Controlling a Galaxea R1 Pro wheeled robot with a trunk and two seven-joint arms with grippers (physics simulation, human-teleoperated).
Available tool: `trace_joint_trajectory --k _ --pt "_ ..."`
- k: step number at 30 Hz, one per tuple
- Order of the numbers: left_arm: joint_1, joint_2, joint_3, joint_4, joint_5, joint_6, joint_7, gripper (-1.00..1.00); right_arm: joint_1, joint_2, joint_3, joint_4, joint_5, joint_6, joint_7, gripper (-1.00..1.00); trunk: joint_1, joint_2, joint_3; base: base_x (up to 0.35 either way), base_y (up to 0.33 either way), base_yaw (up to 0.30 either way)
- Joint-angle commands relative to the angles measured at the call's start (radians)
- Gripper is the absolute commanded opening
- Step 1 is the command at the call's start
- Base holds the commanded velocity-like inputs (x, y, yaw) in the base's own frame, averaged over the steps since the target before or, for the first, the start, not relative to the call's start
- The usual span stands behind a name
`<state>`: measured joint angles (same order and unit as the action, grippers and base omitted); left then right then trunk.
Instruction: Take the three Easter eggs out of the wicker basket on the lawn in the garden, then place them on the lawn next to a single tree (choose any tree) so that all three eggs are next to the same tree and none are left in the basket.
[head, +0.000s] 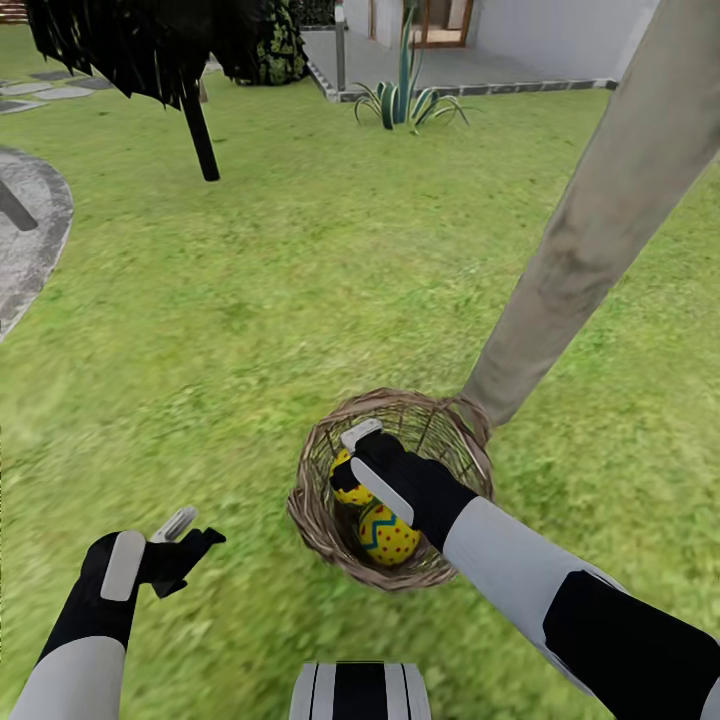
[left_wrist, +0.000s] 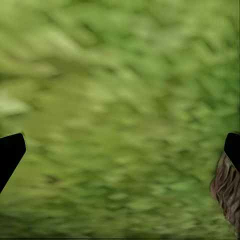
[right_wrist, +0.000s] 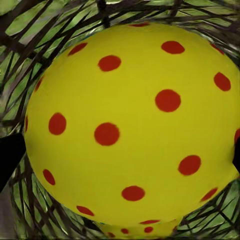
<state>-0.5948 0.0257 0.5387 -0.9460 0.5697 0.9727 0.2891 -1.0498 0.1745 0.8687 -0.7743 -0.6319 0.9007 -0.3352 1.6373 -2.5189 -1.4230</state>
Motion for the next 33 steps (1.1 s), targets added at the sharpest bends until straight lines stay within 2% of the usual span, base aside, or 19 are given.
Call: trace_joint_trajectory --k 1,10,18,29,33 --pt "0.0 0.001 0.001 -0.001 0.01 0.003 0.01 1.0 -0.001 0.0 0.003 0.001 -0.012 0.001 -0.01 -1.0 -0.001 0.0 0.003 -0.245 -0.139 0.0" --pt "-0.001 0.001 0.001 0.003 0.01 0.001 0.01 1.0 -0.001 0.0 0.001 0.0 -0.011 0.003 -0.008 -1.0 -0.005 0.002 0.038 -0.078 -0.047 0.0" --pt "-0.001 0.0 0.001 0.003 0.01 0.001 0.01 1.0 -0.001 0.0 0.001 0.002 -0.01 0.003 -0.008 -1.0 -0.009 0.004 0.069 -0.25 -0.184 0.0" --pt "0.0 0.0 0.001 0.003 0.01 -0.009 0.01 1.0 -0.001 0.0 -0.009 -0.004 -0.009 -0.006 -0.003 -1.0 -0.013 0.007 0.112 -0.012 -0.008 0.0" --pt "0.0 0.0 0.001 0.003 0.01 -0.01 0.01 1.0 -0.001 0.0 -0.013 -0.003 -0.01 -0.001 0.023 -1.0 -0.015 0.007 0.127 0.0 0.0 0.0"
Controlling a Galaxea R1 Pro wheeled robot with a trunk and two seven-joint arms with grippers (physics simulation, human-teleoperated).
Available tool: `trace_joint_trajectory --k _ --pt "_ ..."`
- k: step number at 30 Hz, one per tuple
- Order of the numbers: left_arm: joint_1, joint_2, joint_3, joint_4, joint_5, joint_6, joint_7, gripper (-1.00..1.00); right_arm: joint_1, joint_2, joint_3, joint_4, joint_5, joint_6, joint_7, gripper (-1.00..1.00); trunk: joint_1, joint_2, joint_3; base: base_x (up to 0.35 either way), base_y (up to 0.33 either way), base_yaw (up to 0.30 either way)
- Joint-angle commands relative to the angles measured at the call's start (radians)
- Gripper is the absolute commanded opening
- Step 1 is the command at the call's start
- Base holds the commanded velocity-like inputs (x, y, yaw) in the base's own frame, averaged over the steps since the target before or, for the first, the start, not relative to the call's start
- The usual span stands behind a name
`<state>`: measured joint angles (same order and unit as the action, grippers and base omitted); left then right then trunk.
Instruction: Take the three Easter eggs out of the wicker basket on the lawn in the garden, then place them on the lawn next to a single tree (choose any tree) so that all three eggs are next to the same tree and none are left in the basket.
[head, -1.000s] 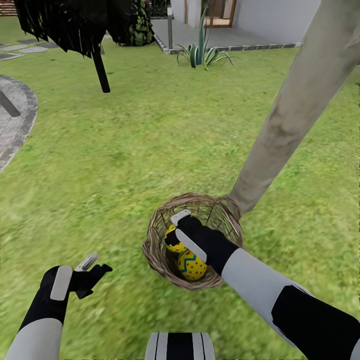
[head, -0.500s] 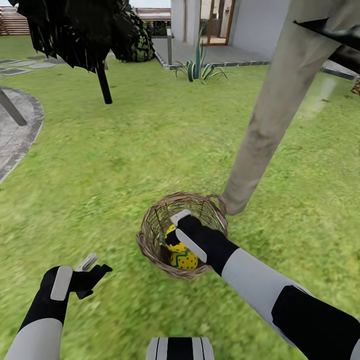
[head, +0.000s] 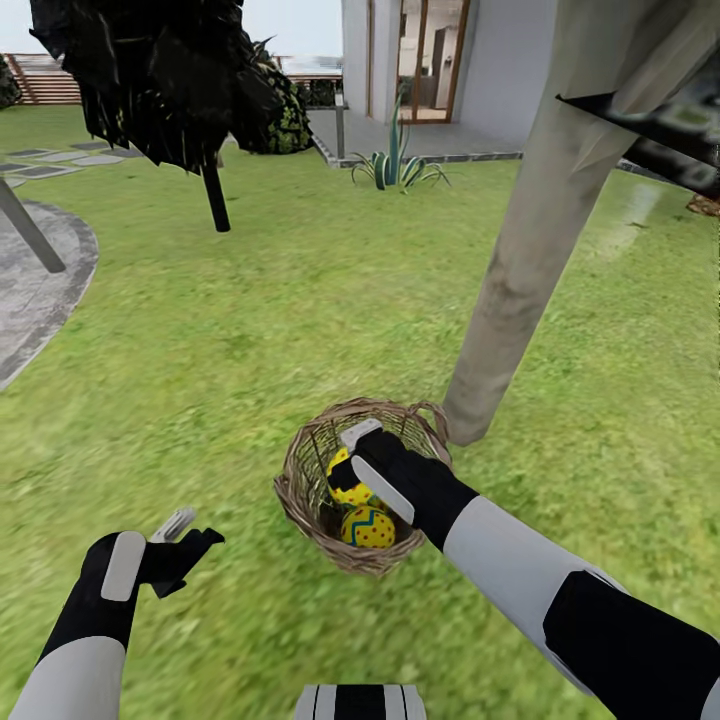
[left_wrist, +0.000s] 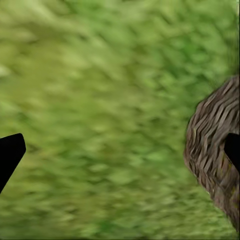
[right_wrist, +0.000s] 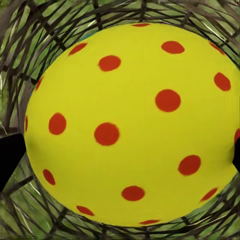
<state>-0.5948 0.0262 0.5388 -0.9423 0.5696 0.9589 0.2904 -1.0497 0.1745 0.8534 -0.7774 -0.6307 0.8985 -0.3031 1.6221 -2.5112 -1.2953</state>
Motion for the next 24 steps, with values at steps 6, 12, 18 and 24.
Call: trace_joint_trajectory --k 6,12,18,24 --pt "0.0 -0.001 0.001 -0.001 0.01 0.004 0.009 1.0 0.01 -0.023 0.001 0.013 -0.019 -0.002 -0.004 -1.0 -0.003 0.001 0.023 0.0 0.0 0.0" --pt "0.0 -0.001 0.001 -0.001 0.01 0.004 0.01 1.0 0.018 -0.038 0.0 0.007 -0.017 -0.006 -0.005 -1.0 -0.006 0.003 0.046 0.0 0.0 0.0" --pt "-0.001 -0.002 0.001 -0.001 0.01 0.004 0.01 1.0 0.018 -0.047 0.001 0.0 -0.015 -0.006 -0.004 -1.0 -0.008 0.004 0.069 0.0 0.0 0.0" --pt "-0.001 -0.002 0.001 -0.001 0.01 0.003 0.01 1.0 0.018 -0.051 0.0 -0.003 -0.016 -0.004 -0.003 -1.0 -0.011 0.005 0.092 0.0 0.0 0.0"
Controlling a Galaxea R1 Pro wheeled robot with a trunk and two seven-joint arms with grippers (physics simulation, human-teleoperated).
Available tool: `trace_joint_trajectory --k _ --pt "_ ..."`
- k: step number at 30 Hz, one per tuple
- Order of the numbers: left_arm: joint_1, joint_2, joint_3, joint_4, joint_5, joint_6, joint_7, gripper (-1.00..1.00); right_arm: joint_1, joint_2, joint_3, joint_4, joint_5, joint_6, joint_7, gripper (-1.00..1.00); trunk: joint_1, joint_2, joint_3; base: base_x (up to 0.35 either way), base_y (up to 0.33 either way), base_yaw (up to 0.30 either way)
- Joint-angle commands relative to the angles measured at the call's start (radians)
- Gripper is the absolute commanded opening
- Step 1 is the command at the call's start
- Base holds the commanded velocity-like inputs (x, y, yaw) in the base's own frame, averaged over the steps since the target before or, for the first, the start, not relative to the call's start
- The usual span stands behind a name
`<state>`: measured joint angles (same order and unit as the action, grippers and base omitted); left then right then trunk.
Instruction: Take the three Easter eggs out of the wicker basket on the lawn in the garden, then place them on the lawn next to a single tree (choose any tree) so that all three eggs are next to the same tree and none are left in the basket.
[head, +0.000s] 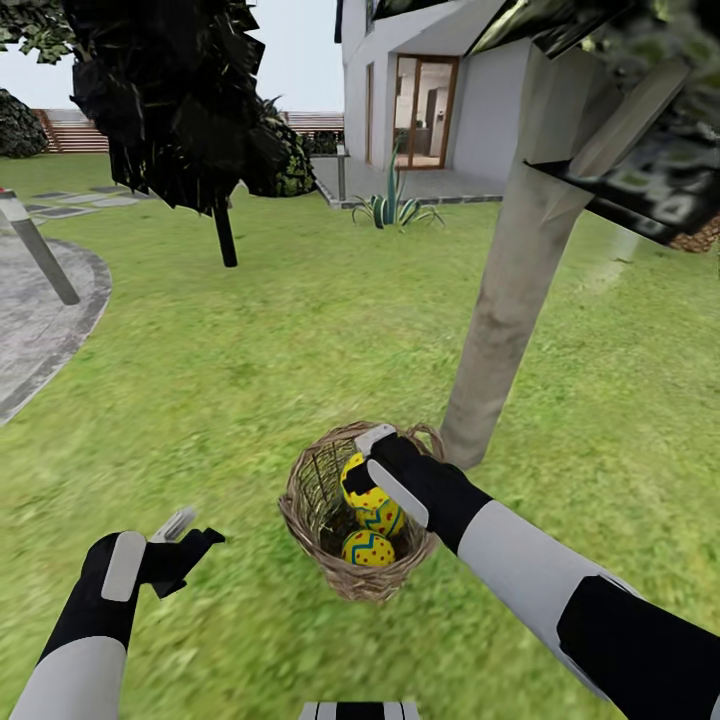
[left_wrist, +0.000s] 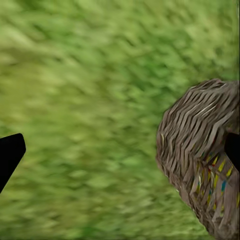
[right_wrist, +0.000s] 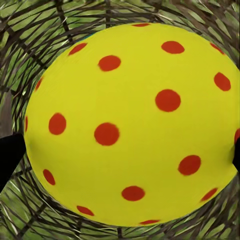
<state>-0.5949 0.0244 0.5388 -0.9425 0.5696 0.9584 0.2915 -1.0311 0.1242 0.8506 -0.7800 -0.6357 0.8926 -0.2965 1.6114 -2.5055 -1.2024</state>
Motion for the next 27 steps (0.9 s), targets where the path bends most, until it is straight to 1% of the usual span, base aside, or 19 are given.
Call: trace_joint_trajectory --k 1,3,4,6,7,12,13,15,18,21,22,23,24,26,27 --pt "0.0 0.0 0.001 -0.001 0.01 0.003 0.009 1.0 -0.001 -0.001 0.004 0.0 -0.011 0.002 -0.009 -1.0 -0.001 0.0 0.003 0.0 0.0 0.0" --pt "0.0 0.001 0.001 -0.001 0.01 0.003 0.009 1.0 0.0 0.0 0.004 0.004 -0.01 0.0 -0.007 -1.0 -0.001 0.0 0.011 0.0 0.0 0.0" --pt "0.0 0.007 0.007 -0.004 0.01 0.002 0.005 1.0 0.006 -0.006 -0.002 0.001 -0.004 -0.006 -0.001 -1.0 -0.002 0.0 0.011 0.0 0.0 0.0" --pt "0.002 0.018 0.018 -0.003 0.012 0.0 0.009 1.0 0.017 -0.017 -0.013 0.013 -0.009 -0.017 0.009 -1.0 -0.002 0.0 0.011 0.0 0.0 0.0" --pt "0.003 0.019 0.018 -0.003 0.012 0.0 0.01 1.0 0.022 -0.012 -0.007 0.018 -0.009 -0.022 0.014 -1.0 -0.002 0.001 0.015 0.0 0.0 0.0" --pt "0.004 0.047 0.046 0.003 0.013 0.002 0.011 1.0 0.05 0.016 0.021 -0.01 -0.003 -0.051 -0.016 -1.0 -0.004 0.002 0.034 0.0 0.0 0.0" --pt "0.004 0.053 0.052 0.0 0.013 0.003 0.011 1.0 0.056 0.014 0.027 -0.016 -0.002 -0.057 -0.022 -1.0 -0.005 0.002 0.038 0.0 0.0 0.0" --pt "0.004 0.053 0.063 -0.01 0.015 0.008 0.011 1.0 0.067 0.005 0.038 -0.027 -0.002 -0.068 -0.035 -1.0 -0.006 0.003 0.046 0.0 0.0 0.0" --pt "0.007 0.049 0.08 -0.027 0.014 0.021 0.011 1.0 0.084 -0.01 0.041 -0.044 -0.003 -0.074 -0.041 -1.0 -0.007 0.003 0.057 0.0 0.0 0.0" --pt "0.012 0.048 0.097 -0.044 0.022 0.038 0.007 1.0 0.092 -0.013 0.039 -0.061 -0.003 -0.075 -0.041 -1.0 -0.008 0.004 0.069 0.0 0.0 0.0" --pt "0.014 0.05 0.14 -0.177 0.04 0.048 0.004 1.0 0.092 -0.014 0.038 -0.16 -0.003 -0.075 -0.041 -1.0 -0.009 0.004 0.073 0.0 0.0 0.0" --pt "0.018 0.057 0.141 -0.181 0.099 0.05 0.002 1.0 0.092 -0.015 0.037 -0.161 -0.004 -0.075 -0.041 -1.0 -0.009 0.004 0.076 0.0 0.0 0.0" --pt "0.027 0.071 0.142 -0.182 0.169 0.05 0.001 1.0 0.092 -0.018 0.037 -0.162 -0.004 -0.075 -0.04 -1.0 -0.01 0.005 0.08 0.0 0.0 0.0" --pt "0.059 0.108 0.142 -0.183 0.335 0.049 0.001 1.0 0.092 -0.028 0.035 -0.168 -0.004 -0.077 -0.04 -1.0 -0.011 0.005 0.088 0.0 0.0 0.0" --pt "0.089 0.131 0.142 -0.186 0.436 0.049 0.001 1.0 0.092 -0.033 0.033 -0.176 -0.005 -0.078 -0.039 -1.0 -0.011 0.005 0.092 0.0 0.0 0.0"
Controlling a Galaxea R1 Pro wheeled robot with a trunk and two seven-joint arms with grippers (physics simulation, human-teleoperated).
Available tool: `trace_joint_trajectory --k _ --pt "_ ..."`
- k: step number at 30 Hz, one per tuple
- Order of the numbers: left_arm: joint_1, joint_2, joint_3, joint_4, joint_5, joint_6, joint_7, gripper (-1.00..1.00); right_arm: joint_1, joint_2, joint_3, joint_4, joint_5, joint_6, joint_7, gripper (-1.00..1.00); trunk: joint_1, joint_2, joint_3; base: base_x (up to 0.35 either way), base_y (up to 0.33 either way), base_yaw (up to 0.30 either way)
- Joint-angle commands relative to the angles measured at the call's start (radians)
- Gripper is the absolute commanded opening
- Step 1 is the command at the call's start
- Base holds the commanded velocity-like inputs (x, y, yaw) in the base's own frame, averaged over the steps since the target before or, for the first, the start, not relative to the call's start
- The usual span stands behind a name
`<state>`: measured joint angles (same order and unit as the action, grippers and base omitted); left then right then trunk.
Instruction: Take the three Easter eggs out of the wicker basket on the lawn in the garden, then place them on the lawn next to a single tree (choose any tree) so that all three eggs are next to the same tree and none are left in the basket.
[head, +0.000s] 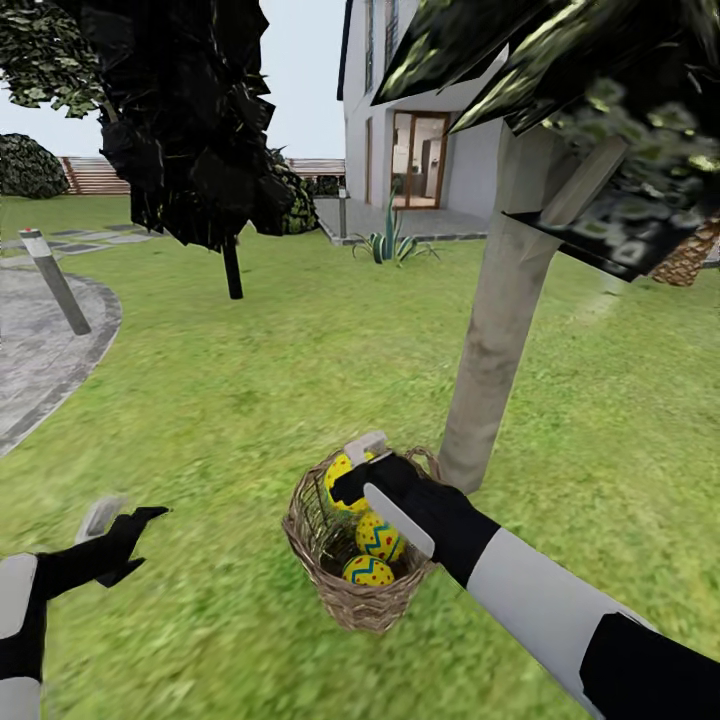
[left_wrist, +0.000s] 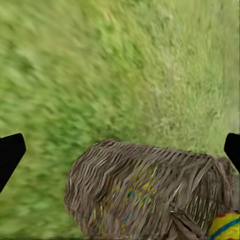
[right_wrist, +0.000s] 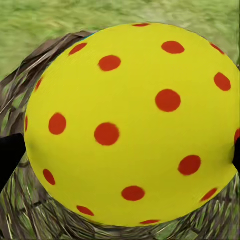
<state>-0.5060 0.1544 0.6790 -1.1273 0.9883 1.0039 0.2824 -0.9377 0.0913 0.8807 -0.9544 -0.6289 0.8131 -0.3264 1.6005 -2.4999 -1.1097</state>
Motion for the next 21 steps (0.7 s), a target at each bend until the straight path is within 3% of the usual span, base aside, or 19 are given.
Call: trace_joint_trajectory --k 1,3,4,6,9,10,12,13,14,16,18,21 --pt "0.021 0.02 0.001 -0.004 0.084 0.004 0.008 1.0 -0.001 -0.008 0.001 -0.013 -0.013 0.001 -0.009 -1.0 -0.001 0.001 0.003 0.0 0.0 0.0" --pt "0.064 0.05 0.001 -0.006 0.223 0.004 -0.023 1.0 -0.001 -0.035 -0.006 -0.045 -0.04 -0.002 -0.008 -1.0 -0.009 0.015 0.009 0.0 0.0 0.0" --pt "0.079 0.057 0.001 -0.004 0.265 0.004 -0.049 1.0 -0.001 -0.046 -0.019 -0.056 -0.064 -0.003 -0.008 -1.0 -0.013 0.022 0.012 0.0 0.0 0.0" --pt "0.102 0.062 0.002 0.0 0.302 0.003 -0.112 1.0 -0.001 -0.07 -0.044 -0.072 -0.107 -0.003 -0.008 -1.0 -0.02 0.036 0.019 0.0 0.0 0.0" --pt "0.136 0.065 0.007 0.006 0.316 0.004 -0.221 1.0 -0.001 -0.093 -0.065 -0.083 -0.129 -0.002 0.005 -1.0 -0.032 0.057 0.028 0.0 0.0 0.0" --pt "0.147 0.065 0.019 0.007 0.317 0.003 -0.25 1.0 -0.001 -0.102 -0.075 -0.084 -0.13 -0.002 0.038 -1.0 -0.036 0.064 0.031 0.0 0.0 0.0" --pt "0.157 0.065 0.051 0.008 0.315 0.003 -0.307 1.0 0.001 -0.134 -0.107 -0.083 -0.132 0.001 0.218 -1.0 -0.043 0.078 0.037 0.0 0.0 0.0" --pt "0.158 0.064 0.057 0.01 0.314 0.002 -0.32 1.0 0.001 -0.158 -0.123 -0.079 -0.133 0.001 0.355 -1.0 -0.047 0.085 0.041 0.0 0.0 0.0" --pt "0.159 0.064 0.059 0.011 0.313 0.001 -0.324 1.0 0.002 -0.178 -0.129 -0.076 -0.133 -0.001 0.451 -1.0 -0.051 0.092 0.044 -0.027 0.0 0.0" --pt "0.159 0.063 0.06 0.012 0.313 0.001 -0.327 1.0 0.002 -0.213 -0.144 -0.071 -0.133 -0.005 0.602 -1.0 -0.059 0.106 0.05 -0.208 0.0 0.0" --pt "0.159 0.062 0.06 0.012 0.312 0.001 -0.328 1.0 0.004 -0.224 -0.149 -0.069 -0.133 -0.008 0.65 -1.0 -0.066 0.12 0.056 -0.321 0.0 0.0" --pt "0.159 0.062 0.06 0.013 0.311 0.001 -0.328 1.0 0.008 -0.226 -0.151 -0.069 -0.133 -0.009 0.66 -1.0 -0.078 0.141 0.066 -0.341 0.0 0.0"
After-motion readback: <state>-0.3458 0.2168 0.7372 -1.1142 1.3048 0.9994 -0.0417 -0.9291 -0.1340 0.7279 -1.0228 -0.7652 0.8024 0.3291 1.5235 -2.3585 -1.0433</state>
